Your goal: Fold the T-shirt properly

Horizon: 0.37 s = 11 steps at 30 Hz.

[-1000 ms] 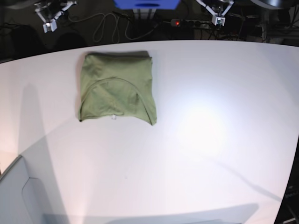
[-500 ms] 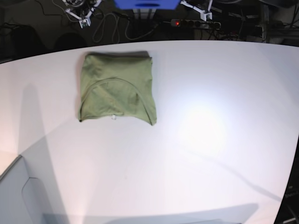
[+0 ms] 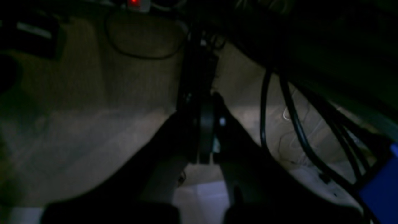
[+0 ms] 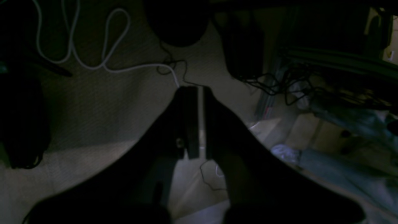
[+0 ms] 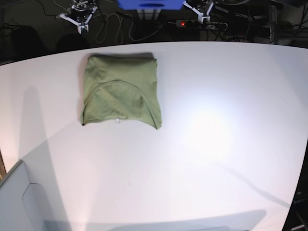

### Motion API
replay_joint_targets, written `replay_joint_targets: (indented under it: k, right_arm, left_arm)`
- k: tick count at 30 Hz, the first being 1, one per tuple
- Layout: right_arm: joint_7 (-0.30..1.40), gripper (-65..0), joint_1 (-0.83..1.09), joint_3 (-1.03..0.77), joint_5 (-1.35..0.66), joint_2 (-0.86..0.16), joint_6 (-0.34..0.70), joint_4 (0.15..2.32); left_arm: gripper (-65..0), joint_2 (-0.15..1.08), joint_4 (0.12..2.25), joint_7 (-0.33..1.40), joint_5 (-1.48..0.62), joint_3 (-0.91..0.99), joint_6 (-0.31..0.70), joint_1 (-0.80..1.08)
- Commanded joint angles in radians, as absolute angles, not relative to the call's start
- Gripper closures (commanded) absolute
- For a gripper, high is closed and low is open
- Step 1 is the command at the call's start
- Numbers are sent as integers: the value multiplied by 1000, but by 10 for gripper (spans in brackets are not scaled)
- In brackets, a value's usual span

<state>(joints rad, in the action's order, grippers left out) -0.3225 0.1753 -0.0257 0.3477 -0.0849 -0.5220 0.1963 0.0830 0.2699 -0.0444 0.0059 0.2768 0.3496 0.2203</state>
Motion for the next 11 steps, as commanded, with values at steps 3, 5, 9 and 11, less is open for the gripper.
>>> replay_joint_targets:
  k: [3,5,9,11]
  right_arm:
    - [-331,0,179,-24,344,-59,-545,180]
    - [-331,0,185,-25,344,-45,-545,180]
    - [-331,0,189,-27,344,-25,-545,180]
    - [-331,0,189,-24,344,-16,-545,173]
  left_arm:
    - [0,85,274,-36,10,274,358,203]
    - [0,85,274,-36,10,274,358,199]
    - [0,91,274,-36,5,274,358,199]
    - [0,93,274,-36,8,274,358,200]
